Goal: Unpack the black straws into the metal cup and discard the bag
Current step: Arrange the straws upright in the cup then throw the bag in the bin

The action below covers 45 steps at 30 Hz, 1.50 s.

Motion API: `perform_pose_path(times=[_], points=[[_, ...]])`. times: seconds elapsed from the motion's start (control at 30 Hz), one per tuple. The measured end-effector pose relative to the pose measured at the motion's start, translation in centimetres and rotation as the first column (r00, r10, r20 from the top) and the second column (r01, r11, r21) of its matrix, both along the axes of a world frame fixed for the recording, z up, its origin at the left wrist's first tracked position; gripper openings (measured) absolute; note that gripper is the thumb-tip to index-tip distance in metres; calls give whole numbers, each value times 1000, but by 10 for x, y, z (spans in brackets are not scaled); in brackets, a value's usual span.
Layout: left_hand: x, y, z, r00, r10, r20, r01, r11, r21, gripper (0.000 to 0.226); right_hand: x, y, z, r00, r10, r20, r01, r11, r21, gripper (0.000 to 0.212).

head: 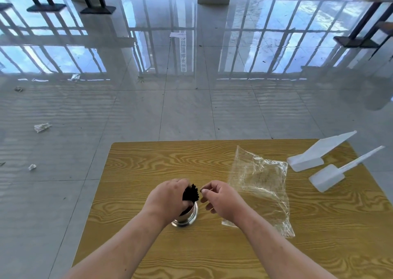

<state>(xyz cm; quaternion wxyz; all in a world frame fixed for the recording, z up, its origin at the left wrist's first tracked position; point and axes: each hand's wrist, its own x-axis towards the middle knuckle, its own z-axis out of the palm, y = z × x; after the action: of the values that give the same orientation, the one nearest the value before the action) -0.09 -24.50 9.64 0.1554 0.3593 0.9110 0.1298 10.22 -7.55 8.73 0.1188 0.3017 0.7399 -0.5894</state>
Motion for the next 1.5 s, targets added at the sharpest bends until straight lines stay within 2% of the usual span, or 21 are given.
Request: perform_pose_path(times=[0.17,0.37,0.43,0.53,0.57,0.67,0.77,0.83,0.93,1.0,1.5], points=[[-8,0,4,998,31,49,-30,999,-10,9,-3,-3,4,999,41,-18,-40,998,58,13],[-19,-4,8,991,95,92,-96,995,4,9,-8,-8,9,996,83,-26,-80,991,108,12],[-19,-4,7,990,96,101,-93,995,-29,24,-9,-10,8,996,81,-21,-78,989,122,10],[-15,-6,2,989,101,105,-97,994,-42,76,-8,-13,4,999,52,-4,-51,984,171,5],[-13,-7,0,989,98,111,-94,995,-34,88,-7,-14,2,999,41,9,-41,983,180,7],[-8,-5,-2,992,46,118,-46,999,-1,98,-7,-18,-4,999,25,48,-29,995,90,10],[-6,1,-1,994,2,113,0,1000,-17,86,-5,-22,-4,999,38,22,-37,998,-49,25],[-5,6,0,995,-7,99,9,1000,-22,63,-3,-23,-3,1000,22,3,-21,997,-72,30],[-5,9,3,997,-17,79,18,1000,-23,27,0,-20,-3,999,-49,4,49,998,-50,24],[-6,9,5,998,-20,65,22,999,-24,15,2,-16,-3,997,-74,7,74,997,-25,19],[-29,0,48,999,5,51,-7,999,49,5,-8,-19,10,998,-52,-39,53,998,26,16]])
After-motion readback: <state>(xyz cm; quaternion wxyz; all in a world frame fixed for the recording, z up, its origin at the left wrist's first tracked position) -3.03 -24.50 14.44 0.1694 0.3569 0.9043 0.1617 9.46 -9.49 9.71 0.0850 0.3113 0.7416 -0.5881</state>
